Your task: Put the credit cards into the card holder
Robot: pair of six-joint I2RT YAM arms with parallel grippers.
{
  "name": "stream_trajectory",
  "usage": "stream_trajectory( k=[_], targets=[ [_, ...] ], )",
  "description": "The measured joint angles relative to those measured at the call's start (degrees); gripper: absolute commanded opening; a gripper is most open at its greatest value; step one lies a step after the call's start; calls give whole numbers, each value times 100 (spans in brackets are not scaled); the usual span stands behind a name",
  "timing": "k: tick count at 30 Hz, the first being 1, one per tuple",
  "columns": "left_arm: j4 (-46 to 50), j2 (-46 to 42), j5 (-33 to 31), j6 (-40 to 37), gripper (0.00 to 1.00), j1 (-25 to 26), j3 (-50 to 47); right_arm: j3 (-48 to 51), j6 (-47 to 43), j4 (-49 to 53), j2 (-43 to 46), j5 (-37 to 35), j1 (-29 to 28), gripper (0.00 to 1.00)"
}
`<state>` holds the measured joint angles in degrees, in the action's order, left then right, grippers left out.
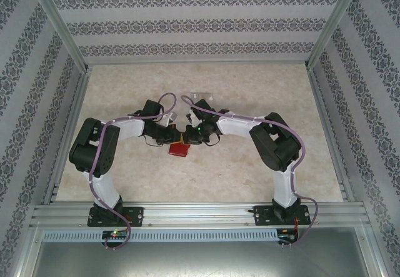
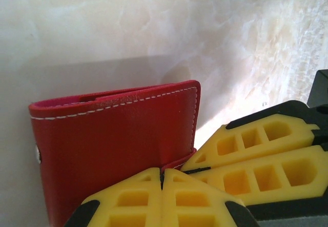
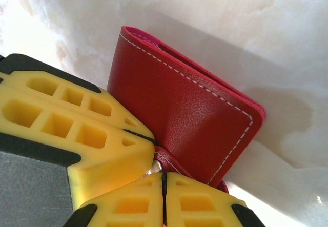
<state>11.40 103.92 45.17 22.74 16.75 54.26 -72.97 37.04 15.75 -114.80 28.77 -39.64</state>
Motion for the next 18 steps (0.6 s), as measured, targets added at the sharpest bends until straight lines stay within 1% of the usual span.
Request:
stream_trajectory(
  k=[3,9,18],
  targets=[
    [-35,0,9,0,0,-2,-15,37,256,-68,7,46,13,7],
    [-37,0,24,0,0,-4,-15,367,949,-573,103,302,129,5],
    [-55,2,24,0,0,-7,-26,535,1443,-977,136,337,131,2]
  ],
)
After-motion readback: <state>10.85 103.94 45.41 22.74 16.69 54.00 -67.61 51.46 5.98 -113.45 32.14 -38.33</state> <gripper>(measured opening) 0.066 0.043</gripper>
